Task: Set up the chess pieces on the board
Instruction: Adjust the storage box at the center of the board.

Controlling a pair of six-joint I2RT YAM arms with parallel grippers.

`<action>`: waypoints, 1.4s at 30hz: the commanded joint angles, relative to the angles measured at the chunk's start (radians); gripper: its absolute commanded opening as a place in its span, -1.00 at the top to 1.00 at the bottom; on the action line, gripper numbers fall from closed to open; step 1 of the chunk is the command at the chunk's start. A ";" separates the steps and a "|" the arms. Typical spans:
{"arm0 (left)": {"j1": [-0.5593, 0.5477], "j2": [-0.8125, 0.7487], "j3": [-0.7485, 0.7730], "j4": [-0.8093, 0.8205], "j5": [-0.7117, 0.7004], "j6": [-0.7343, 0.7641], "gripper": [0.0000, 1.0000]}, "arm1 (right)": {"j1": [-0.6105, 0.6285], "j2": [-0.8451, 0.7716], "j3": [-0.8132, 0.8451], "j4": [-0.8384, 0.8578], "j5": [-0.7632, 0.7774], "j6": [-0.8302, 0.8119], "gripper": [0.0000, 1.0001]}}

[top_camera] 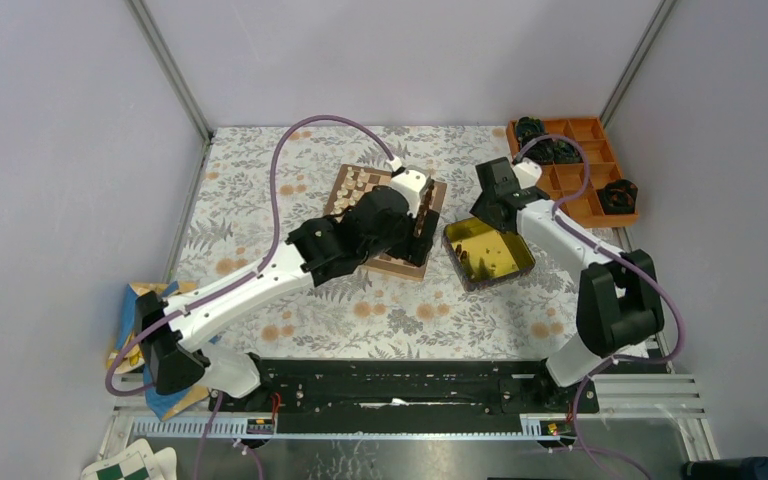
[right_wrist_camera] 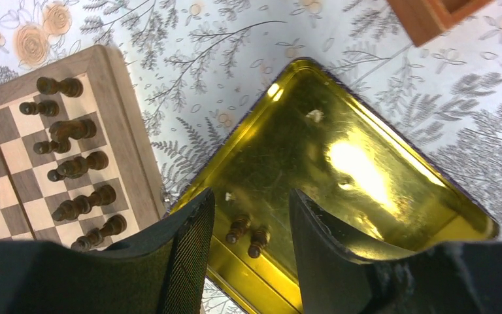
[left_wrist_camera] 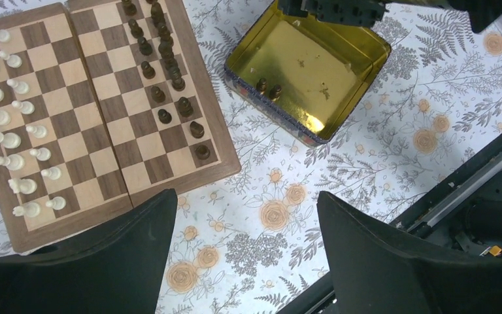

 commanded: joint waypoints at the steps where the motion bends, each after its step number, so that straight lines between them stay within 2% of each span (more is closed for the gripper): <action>1: -0.005 -0.041 -0.039 0.008 -0.034 -0.001 -0.71 | 0.006 0.061 0.080 0.071 -0.065 -0.057 -0.05; 12: -0.003 -0.057 -0.072 0.013 -0.062 0.012 -0.71 | 0.006 0.217 0.202 0.030 -0.077 -0.073 -0.06; 32: 0.006 -0.054 -0.092 0.021 -0.052 0.030 -0.71 | 0.006 0.286 0.149 0.057 -0.099 -0.002 -0.03; 36: 0.012 -0.061 -0.105 0.022 -0.055 0.028 -0.71 | 0.006 0.312 0.161 0.061 -0.101 0.006 0.06; 42: 0.023 -0.067 -0.119 0.016 -0.052 0.028 -0.71 | 0.006 0.316 0.152 0.074 -0.082 0.034 0.38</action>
